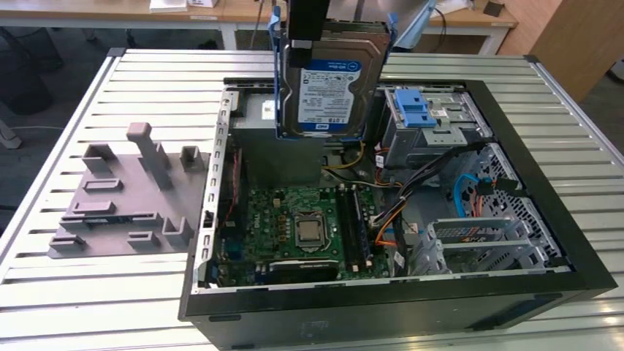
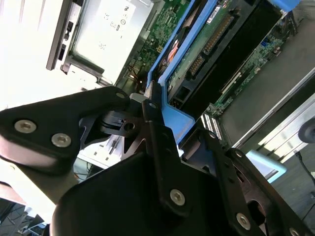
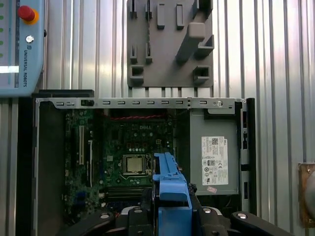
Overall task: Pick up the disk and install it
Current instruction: 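Insert the disk into the insertion slot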
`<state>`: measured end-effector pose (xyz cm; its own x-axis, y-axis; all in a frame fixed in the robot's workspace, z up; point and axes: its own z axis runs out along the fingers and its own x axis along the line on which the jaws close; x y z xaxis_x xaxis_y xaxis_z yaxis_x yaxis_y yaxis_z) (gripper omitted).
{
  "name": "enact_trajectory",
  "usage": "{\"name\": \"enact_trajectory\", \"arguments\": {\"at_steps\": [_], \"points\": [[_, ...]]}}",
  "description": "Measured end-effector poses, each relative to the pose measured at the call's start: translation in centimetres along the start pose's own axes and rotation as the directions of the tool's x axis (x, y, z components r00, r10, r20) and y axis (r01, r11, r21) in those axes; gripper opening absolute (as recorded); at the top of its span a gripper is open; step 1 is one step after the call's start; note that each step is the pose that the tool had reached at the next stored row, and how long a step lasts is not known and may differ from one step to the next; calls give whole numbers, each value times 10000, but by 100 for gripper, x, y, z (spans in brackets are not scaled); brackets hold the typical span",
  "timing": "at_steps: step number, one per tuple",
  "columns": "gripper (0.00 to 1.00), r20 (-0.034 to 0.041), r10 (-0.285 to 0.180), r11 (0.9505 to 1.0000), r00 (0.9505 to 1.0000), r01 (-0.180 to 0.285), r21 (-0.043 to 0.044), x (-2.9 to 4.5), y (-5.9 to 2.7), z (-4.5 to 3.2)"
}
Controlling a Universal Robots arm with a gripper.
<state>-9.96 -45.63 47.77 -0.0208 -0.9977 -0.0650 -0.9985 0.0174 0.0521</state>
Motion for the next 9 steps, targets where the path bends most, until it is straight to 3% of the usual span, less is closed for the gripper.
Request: {"name": "enact_trajectory", "arguments": {"at_steps": [9], "points": [[37,0,0,10000,10000,0,0,3,-158,-1]]}}
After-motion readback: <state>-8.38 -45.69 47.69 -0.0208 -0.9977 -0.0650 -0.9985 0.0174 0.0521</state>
